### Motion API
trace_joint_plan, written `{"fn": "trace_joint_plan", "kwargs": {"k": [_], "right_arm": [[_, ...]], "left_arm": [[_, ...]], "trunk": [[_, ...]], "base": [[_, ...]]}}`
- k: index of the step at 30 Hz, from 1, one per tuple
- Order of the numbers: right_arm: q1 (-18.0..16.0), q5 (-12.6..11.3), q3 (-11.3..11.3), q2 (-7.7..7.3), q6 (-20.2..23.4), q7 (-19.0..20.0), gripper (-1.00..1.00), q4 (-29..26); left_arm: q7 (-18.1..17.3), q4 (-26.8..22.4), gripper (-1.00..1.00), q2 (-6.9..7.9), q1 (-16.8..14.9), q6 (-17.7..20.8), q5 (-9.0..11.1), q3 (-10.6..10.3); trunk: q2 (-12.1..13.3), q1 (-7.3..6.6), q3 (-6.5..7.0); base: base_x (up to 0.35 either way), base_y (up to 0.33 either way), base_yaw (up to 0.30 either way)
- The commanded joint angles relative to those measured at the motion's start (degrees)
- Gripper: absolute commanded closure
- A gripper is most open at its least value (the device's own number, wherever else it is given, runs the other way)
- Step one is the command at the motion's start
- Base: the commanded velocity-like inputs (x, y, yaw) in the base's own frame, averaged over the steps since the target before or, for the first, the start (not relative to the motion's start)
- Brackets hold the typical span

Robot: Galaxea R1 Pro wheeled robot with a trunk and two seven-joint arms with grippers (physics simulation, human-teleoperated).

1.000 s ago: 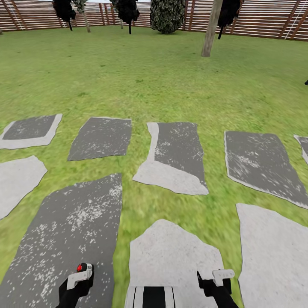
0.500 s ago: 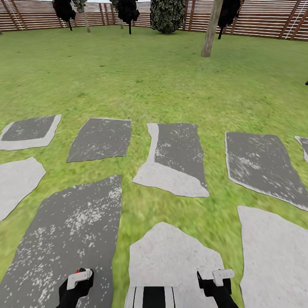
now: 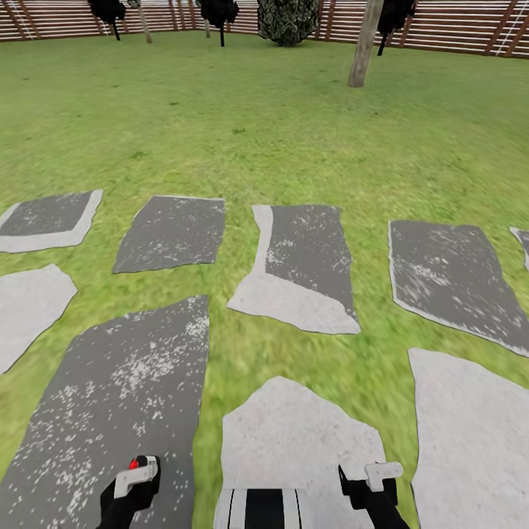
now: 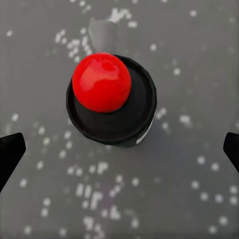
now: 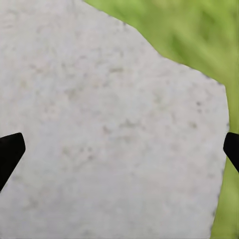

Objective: Pick up the pesticide atomizer in the garden and spray insectifuge to fully cover both potted plants in the garden.

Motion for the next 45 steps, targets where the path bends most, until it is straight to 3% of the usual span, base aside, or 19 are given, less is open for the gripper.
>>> {"fn": "trace_joint_plan", "kwargs": {"k": [1, 17, 45], "right_arm": [[-0.02, 0.40, -0.02, -0.01, -0.14, -0.02, -1.00, 0.03], [-0.02, 0.40, -0.03, -0.01, -0.14, -0.02, -1.00, 0.03], [-0.02, 0.40, -0.03, -0.01, -0.14, -0.02, -1.00, 0.03]], "left_arm": [[-0.07, 0.05, -1.00, -0.01, 0.03, -0.19, 0.01, 0.13], [-0.07, 0.05, -1.00, -0.01, 0.09, -0.51, 0.10, 0.12], [-0.07, 0.05, -1.00, -0.01, 0.08, -0.63, 0.45, 0.22]], "trunk": [[-0.01, -0.01, -0.11], [-0.05, 0.07, -1.26], [-0.05, 0.07, -1.33]], "base": [[0.000, 0.000, 0.000], [0.000, 0.000, 0.000], [0.031, 0.008, 0.000]]}}
